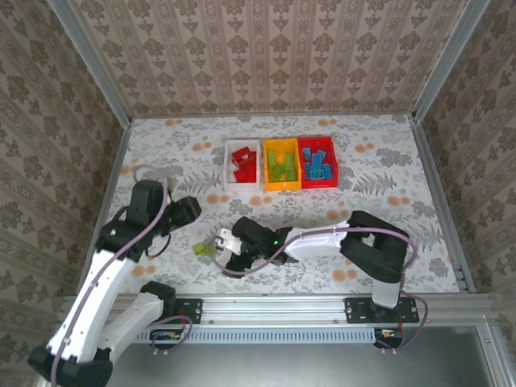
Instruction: Sort the legos into containers by color
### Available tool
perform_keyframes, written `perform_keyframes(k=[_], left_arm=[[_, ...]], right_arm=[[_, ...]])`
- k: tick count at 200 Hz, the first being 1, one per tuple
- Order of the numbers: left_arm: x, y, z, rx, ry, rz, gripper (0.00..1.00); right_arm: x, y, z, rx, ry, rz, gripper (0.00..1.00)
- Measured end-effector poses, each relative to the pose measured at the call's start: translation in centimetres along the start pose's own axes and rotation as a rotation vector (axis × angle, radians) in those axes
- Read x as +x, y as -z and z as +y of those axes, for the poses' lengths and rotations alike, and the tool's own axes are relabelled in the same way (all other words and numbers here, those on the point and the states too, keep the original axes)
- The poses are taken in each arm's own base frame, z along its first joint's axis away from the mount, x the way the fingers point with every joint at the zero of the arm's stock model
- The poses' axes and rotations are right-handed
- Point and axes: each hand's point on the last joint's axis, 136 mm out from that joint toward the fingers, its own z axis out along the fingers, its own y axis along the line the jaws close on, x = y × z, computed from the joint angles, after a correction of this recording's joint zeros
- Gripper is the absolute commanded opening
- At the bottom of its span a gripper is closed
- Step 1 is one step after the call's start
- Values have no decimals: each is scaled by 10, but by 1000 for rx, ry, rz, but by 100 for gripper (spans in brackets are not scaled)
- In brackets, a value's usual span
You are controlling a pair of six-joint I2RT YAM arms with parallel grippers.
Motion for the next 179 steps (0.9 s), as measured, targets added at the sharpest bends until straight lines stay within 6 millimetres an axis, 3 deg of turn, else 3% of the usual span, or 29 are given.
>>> perform_keyframes(k=[43,100,126,152,179], left_arm=[[35,25,32,-47,83,17,61],[42,32,42,-103,91,52,61],[43,33,43,-112,91,55,61],[43,33,44,-114,91,54,61],[43,33,44,-114,91,54,61]], right_arm=[[-9,-34,-16,65,59,3,93],[-22,-51,-18,57,71,-16,83],[-30,-60,-17,41,65,-20,71],[-31,-64,-13,14,54,-18,48],[-30,-64,-10,-2,49,-15,35]])
